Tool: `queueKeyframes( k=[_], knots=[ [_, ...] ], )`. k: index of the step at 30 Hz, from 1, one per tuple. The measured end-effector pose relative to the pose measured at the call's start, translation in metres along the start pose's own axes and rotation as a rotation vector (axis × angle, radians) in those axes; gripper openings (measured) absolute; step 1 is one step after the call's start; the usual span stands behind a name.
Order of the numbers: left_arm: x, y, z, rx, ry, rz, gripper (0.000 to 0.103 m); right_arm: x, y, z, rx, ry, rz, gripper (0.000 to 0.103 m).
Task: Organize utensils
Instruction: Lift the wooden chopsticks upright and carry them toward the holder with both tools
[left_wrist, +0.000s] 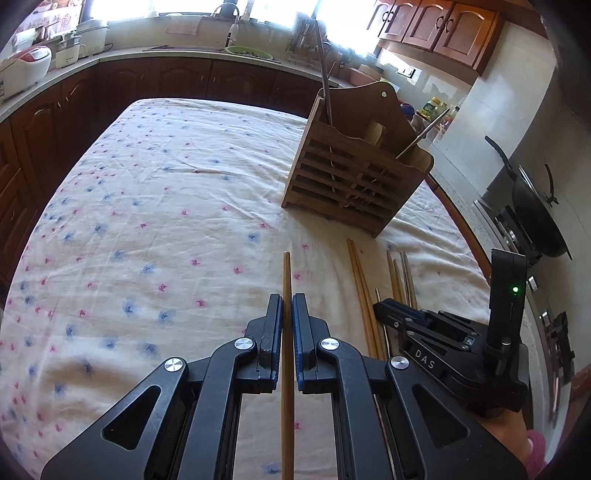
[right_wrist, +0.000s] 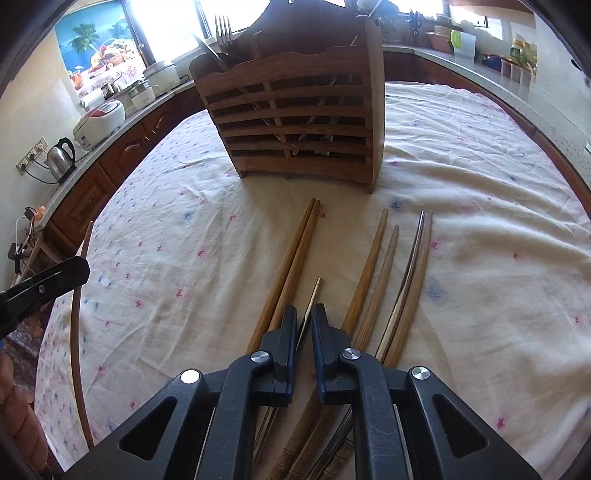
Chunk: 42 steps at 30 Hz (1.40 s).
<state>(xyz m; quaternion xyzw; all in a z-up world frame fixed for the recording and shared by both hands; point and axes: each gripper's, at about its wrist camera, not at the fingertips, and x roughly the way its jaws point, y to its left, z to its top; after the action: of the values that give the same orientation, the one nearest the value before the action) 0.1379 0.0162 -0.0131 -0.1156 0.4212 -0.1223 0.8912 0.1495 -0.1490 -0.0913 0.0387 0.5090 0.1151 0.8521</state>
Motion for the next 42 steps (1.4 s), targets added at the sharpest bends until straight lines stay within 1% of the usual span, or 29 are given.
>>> queueKeyframes(
  k=[4,5,7,10,13,20,27,32,35,42],
  knots=[
    [-0.001,-0.001,0.000,0.001,-0.005,-0.005,0.005,0.005,0.006,0.004,-0.044,-0.005,-0.020,0.014],
    [-0.001,-0.001,0.000,0.002,-0.006,-0.005,0.005,0.004,0.006,0.004,-0.049,-0.006,-0.025,0.013],
    [-0.003,0.000,0.001,-0.001,-0.010,-0.005,0.005,0.003,0.005,0.002,-0.046,-0.012,-0.028,0.008],
    [-0.009,0.003,0.002,-0.008,-0.021,-0.004,0.005,-0.004,0.001,0.001,-0.018,-0.023,0.003,0.006],
    [-0.018,0.004,0.005,-0.010,-0.041,-0.007,0.005,-0.023,-0.001,0.003,-0.001,-0.074,0.032,0.006],
    [-0.048,-0.001,0.016,-0.004,-0.111,-0.038,0.005,-0.088,-0.005,0.017,0.040,-0.222,0.109,0.004],
    [-0.069,-0.011,0.026,0.010,-0.155,-0.075,0.005,-0.140,-0.009,0.027,0.059,-0.342,0.155,0.004],
    [-0.080,-0.017,0.034,0.023,-0.180,-0.091,0.005,-0.162,-0.012,0.034,0.066,-0.398,0.181,0.004],
    [-0.086,-0.022,0.041,0.041,-0.199,-0.092,0.005,-0.171,-0.014,0.039,0.064,-0.423,0.183,0.004],
    [-0.092,-0.030,0.054,0.064,-0.234,-0.093,0.005,-0.180,-0.018,0.049,0.065,-0.457,0.184,0.004]
  ],
)
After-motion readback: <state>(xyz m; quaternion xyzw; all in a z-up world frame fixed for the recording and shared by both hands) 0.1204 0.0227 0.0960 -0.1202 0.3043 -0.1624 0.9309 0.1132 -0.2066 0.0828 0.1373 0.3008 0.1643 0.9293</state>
